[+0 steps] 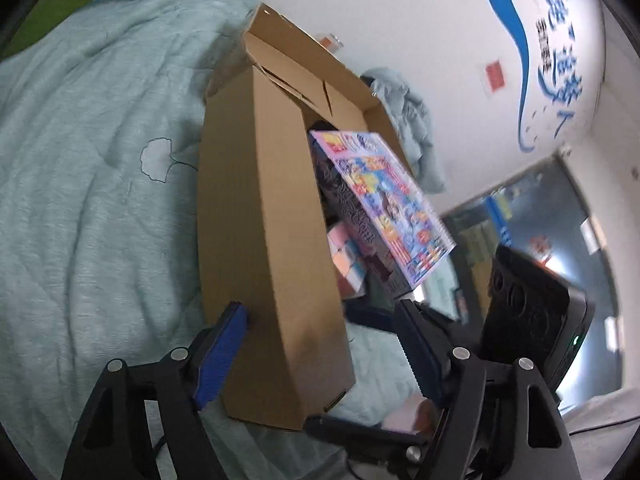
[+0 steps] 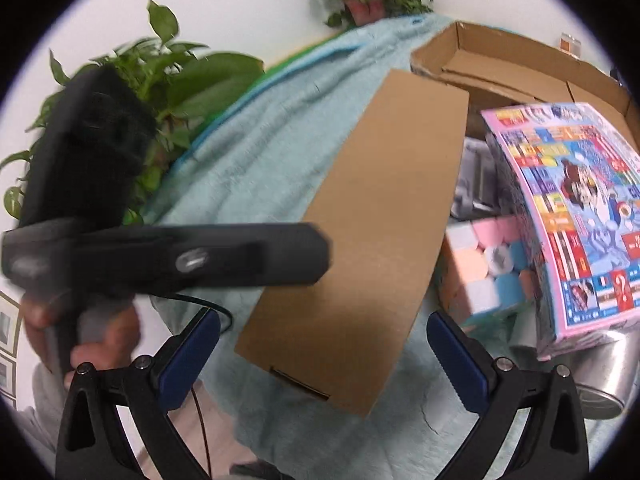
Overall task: Organize rigid objects
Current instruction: 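Grasp the cardboard panel with the left gripper and lift it, then lower the cardboard panel into the open box and open the left gripper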
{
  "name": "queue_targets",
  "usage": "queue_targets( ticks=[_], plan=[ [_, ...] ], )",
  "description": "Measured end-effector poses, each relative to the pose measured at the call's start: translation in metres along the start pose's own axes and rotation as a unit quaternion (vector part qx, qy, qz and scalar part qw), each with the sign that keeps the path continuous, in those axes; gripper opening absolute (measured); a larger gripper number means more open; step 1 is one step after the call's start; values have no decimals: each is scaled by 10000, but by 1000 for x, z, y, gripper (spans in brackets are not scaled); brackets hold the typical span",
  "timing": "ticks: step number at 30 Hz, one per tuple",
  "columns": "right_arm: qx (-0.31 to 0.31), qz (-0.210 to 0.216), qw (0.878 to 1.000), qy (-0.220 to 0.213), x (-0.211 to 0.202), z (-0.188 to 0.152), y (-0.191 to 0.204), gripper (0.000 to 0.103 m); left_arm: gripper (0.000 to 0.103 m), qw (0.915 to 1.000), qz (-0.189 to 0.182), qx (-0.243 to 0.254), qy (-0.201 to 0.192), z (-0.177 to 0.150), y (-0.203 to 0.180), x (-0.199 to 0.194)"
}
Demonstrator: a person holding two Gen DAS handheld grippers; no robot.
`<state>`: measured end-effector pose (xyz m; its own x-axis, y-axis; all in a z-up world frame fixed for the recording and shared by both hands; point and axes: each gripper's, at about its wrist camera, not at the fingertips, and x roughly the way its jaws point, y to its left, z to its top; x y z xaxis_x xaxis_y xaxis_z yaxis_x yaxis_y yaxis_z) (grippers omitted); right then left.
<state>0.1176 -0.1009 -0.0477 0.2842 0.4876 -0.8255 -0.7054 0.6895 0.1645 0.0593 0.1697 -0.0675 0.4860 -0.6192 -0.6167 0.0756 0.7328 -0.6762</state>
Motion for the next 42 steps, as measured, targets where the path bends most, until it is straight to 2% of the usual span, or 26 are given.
queue_targets(
  ticks=[5,9,13,17,20,25,28,31,32,35,40,42],
  plan=[
    [247,-130,9993,251,14,4,-6,100,74,9980,312,-503,233,6,22,23],
    [370,125,9985,393,25,0,-5,97,71,9971,607,-260,390,4,11,36],
    [331,-55,9987,392,30,-1,1,97,72,9949,940,21,352,4,-7,40],
    [393,-25,9991,172,18,3,0,97,71,9946,1004,189,179,5,-22,31],
    [370,-66,9993,-72,7,11,2,97,71,9917,1183,503,-40,10,-46,17],
    [214,-222,9977,-608,-26,23,7,97,71,9865,1262,952,-430,23,-80,-8],
    [177,-360,9946,-952,-47,37,8,97,71,9822,1257,1209,-696,42,-103,-23],
    [30,-523,9890,-1382,-71,62,3,97,71,9741,1255,1577,-1026,66,-129,-37],
    [-17,-563,9872,-1491,-77,69,0,97,71,9699,1269,1720,-1165,80,-141,-40],
    [-124,-648,9816,-1792,-94,97,-7,97,71,9650,1236,1866,-1364,119,-163,-43],
    [-235,-748,9763,-2015,-100,150,-24,97,71,9603,1227,2020,-1480,186,-182,-34],
    [-210,-784,9768,-1983,-96,170,-35,97,71,9618,1221,2018,-1386,216,-181,-26]
  ],
)
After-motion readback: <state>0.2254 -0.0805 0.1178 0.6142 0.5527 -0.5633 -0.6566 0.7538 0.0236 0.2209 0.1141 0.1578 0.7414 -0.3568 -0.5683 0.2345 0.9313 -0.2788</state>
